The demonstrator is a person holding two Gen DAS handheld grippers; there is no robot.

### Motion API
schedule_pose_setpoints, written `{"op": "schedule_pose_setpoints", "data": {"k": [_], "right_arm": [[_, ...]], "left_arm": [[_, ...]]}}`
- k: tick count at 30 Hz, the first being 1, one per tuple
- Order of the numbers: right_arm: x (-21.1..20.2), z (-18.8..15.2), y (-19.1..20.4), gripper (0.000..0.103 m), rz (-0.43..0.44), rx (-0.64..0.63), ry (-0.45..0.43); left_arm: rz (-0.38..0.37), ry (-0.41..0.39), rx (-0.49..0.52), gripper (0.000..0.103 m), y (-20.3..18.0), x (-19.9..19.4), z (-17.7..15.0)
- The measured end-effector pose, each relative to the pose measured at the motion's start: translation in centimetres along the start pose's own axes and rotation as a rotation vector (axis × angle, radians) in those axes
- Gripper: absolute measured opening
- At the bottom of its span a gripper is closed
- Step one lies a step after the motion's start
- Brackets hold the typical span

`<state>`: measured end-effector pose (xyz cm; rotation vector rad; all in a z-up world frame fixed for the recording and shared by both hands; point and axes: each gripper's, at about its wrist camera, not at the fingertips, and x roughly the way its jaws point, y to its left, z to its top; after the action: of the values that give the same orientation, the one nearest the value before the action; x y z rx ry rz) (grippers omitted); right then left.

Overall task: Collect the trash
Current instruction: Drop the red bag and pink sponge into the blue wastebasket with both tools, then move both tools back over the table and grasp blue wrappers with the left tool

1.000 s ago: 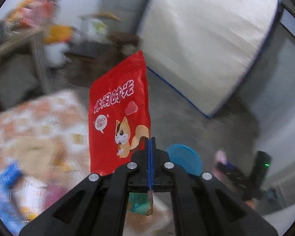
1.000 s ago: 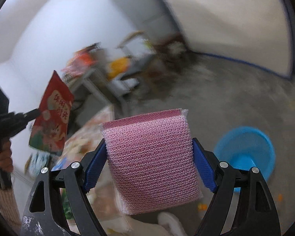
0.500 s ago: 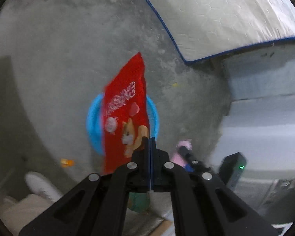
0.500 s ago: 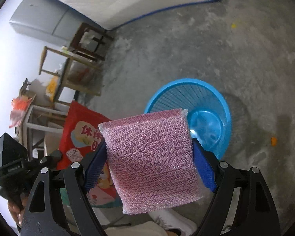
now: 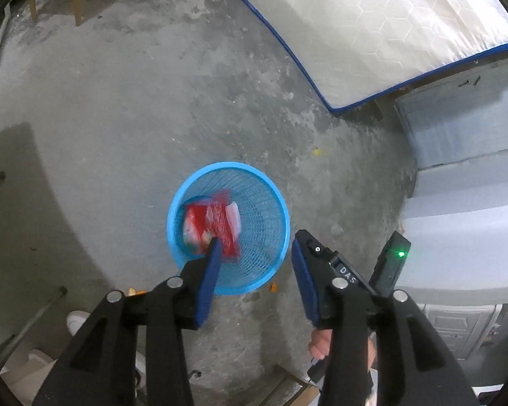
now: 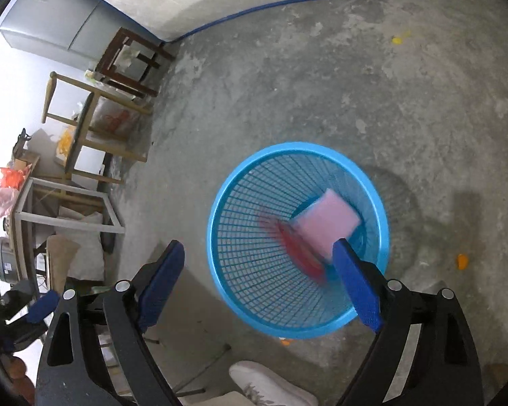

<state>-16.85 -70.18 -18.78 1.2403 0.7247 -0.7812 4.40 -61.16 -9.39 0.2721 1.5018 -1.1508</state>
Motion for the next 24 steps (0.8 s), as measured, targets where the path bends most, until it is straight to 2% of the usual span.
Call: {"op": "schedule_pose_setpoints", "data": {"k": [3,6,13,18,22,24], "right_arm": [[-0.7,-0.7,-0.3,0.085,0.01,-0.014,-0.014],[-2.3,-1.8,-0.5,0.085,0.019,-0.037,-0.038],[-6.6,-4.5,0.2,0.085,0.047,-0.098,-0.092],[-10.1,-7.3,3.3,0.087,0.048,-0.203,-0.135],[-12.8,-9.7,7.4,0.095,-0.019,-0.332,-0.193],[-13.5,-10.7,9.6,0.095,-0.074,-0.394,-0.219]], "left_arm": [[0.024,-0.03,0.043,0.042,-0.3,-3.5,-1.2],[0.034,-0.074,0.082,0.047,-0.3,-7.6,-3.0],[0.085,-0.269,0.138,0.058,0.7,-18.7,-8.7],[0.162,-0.401,0.168,0.068,2.1,-23.9,-14.7],[0.183,-0.483,0.143,0.074,4.5,-26.8,-20.5],[0.201,-0.513,0.114,0.074,5.9,-27.7,-22.7]]}}
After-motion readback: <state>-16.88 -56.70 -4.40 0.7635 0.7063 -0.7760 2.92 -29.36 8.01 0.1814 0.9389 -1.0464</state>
